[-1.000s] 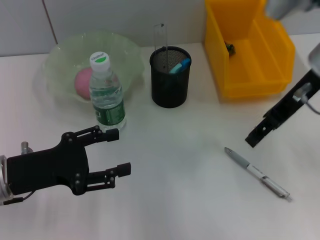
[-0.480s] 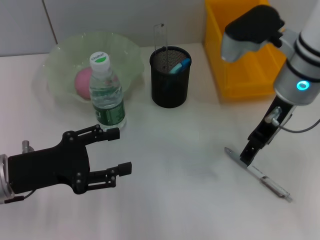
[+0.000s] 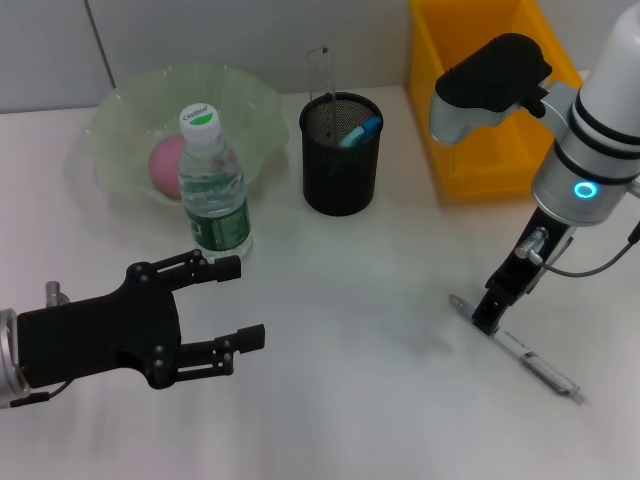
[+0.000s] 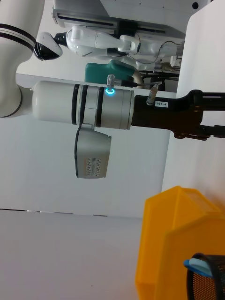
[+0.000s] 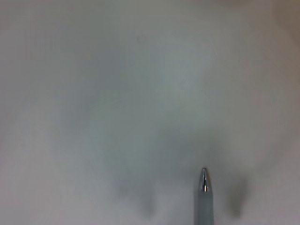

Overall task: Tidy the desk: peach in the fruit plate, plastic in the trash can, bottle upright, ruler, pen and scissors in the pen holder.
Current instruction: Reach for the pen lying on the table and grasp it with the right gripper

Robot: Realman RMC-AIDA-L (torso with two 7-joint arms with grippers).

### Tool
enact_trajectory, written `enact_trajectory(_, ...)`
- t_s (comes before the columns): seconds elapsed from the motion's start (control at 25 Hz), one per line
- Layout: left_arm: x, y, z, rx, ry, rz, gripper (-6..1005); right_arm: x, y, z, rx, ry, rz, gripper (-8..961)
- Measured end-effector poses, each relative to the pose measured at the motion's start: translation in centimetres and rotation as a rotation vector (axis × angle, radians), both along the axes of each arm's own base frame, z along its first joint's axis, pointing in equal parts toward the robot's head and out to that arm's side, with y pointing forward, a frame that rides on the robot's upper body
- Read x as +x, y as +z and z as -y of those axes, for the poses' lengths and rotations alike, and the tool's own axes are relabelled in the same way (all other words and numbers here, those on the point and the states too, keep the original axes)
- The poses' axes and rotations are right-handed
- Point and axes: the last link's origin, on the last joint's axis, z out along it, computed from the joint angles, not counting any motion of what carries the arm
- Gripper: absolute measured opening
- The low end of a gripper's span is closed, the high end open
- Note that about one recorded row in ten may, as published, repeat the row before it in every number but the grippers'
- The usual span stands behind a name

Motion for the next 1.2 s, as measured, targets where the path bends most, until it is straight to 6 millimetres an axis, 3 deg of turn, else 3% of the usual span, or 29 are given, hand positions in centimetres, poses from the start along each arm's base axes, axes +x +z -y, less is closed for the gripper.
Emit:
enact_trajectory(0.96, 0.1, 0.1, -0.1, 0.0, -0.005, 0.001, 788, 0.2, -2.0, -0.2, -0.02, 0.043, -0.009, 785)
enact_trajectory(1.2, 0.1, 0.1, -0.1, 0.0, -0.005, 0.001, 787, 0.4, -2.2, -0.3, -0.02, 0.04, -0.004, 684)
